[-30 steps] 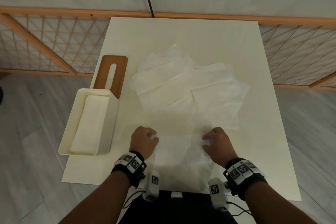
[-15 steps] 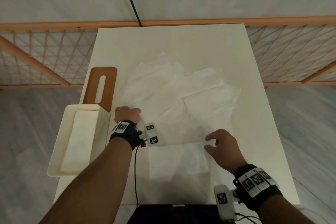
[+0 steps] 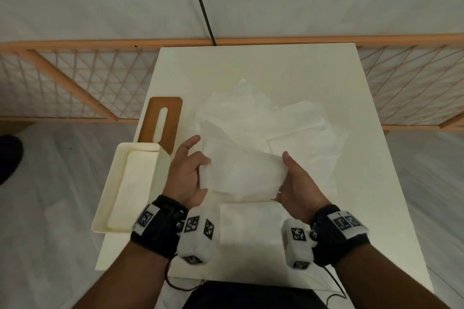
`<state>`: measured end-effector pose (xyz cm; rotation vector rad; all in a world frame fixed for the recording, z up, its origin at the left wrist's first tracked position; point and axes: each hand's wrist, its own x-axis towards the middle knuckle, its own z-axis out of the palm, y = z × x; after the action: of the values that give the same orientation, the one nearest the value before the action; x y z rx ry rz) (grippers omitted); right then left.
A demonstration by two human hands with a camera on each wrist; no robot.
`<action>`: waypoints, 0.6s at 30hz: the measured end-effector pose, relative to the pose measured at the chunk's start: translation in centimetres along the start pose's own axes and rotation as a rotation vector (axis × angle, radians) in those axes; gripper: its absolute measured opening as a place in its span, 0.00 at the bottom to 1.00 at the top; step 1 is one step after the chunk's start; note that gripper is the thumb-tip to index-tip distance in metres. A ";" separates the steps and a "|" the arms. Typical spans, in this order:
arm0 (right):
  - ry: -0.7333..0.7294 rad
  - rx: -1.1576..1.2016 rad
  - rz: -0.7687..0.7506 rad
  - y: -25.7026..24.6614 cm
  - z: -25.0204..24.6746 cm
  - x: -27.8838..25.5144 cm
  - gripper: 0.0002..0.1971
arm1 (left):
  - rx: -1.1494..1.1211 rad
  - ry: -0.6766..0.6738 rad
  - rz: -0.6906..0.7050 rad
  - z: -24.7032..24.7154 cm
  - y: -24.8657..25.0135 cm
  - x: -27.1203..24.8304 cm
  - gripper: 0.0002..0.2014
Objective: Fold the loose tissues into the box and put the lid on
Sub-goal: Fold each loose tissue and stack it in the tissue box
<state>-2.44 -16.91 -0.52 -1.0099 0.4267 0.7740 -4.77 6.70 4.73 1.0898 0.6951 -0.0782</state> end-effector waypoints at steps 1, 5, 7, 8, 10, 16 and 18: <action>-0.036 0.036 0.008 -0.2 0.7 -0.1 0.29 | 0.007 -0.002 -0.011 -0.3 -0.3 -0.1 0.24; -0.020 -0.032 -0.096 0.0 2.5 0.2 0.18 | 0.186 0.090 -0.034 -2.4 -1.7 0.7 0.19; -0.010 -0.059 -0.132 0.2 2.8 0.4 0.15 | 0.206 0.095 -0.056 -3.2 -2.3 1.1 0.12; -0.006 -0.064 -0.135 0.2 2.8 0.4 0.15 | 0.205 0.093 -0.056 -3.5 -2.4 1.2 0.09; -0.017 -0.064 -0.139 0.3 2.6 0.3 0.15 | 0.227 0.107 -0.045 -3.7 -2.5 1.3 0.08; -0.029 -0.001 -0.154 0.3 1.6 0.6 0.25 | 0.394 0.091 0.017 -4.4 -3.1 1.4 0.10; -0.020 0.025 -0.152 0.2 1.1 0.8 0.24 | 0.427 0.073 0.005 -4.8 -3.3 1.4 0.13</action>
<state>-2.10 -15.56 -0.68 -0.9986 0.3379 0.6408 -7.21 9.48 0.05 1.5089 0.7606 -0.1901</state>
